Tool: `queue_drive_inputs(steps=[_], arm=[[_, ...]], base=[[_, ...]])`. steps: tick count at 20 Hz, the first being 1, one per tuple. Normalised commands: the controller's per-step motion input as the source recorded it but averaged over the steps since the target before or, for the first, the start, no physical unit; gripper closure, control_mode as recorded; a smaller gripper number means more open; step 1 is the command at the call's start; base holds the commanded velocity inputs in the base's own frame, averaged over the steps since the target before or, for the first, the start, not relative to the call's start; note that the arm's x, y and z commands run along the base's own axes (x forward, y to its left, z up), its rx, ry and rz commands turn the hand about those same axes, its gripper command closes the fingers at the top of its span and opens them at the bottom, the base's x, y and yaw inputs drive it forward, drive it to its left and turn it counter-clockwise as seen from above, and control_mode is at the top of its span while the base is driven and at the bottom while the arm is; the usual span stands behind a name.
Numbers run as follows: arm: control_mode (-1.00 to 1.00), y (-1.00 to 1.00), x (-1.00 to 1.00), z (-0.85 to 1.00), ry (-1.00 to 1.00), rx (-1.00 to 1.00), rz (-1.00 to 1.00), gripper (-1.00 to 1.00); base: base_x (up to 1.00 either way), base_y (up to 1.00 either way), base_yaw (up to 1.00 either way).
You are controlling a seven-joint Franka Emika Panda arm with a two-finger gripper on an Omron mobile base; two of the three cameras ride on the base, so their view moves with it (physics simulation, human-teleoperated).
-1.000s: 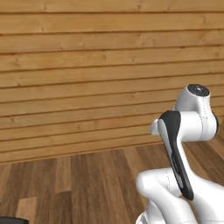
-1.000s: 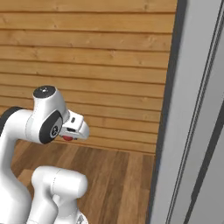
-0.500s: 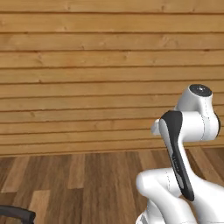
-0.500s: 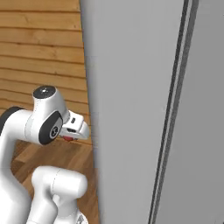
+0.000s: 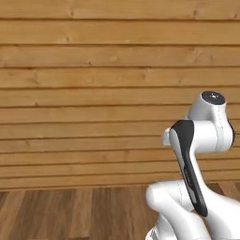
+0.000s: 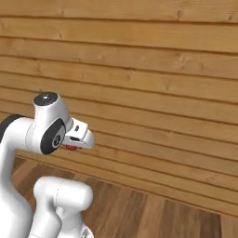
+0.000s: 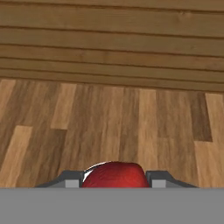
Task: Take the strawberry from the fridge and place it on top of the pancake, located on the dining counter.
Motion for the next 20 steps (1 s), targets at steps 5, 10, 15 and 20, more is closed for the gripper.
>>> queue_drive_inputs(steps=[5, 10, 15, 20], arm=[[1.0, 0.0, 0.0, 0.0, 0.0, 0.0, 0.0, 1.0], [1.0, 0.0, 0.0, 0.0, 0.0, 0.0, 0.0, 1.0], [1.0, 0.0, 0.0, 0.0, 0.0, 0.0, 0.0, 1.0], [1.0, 0.0, 0.0, 0.0, 0.0, 0.0, 0.0, 1.0]], base=[[1.0, 0.06, 0.39], [0.81, 0.0, 0.81], [0.36, 0.0, 0.91], [0.25, 0.0, 0.91]])
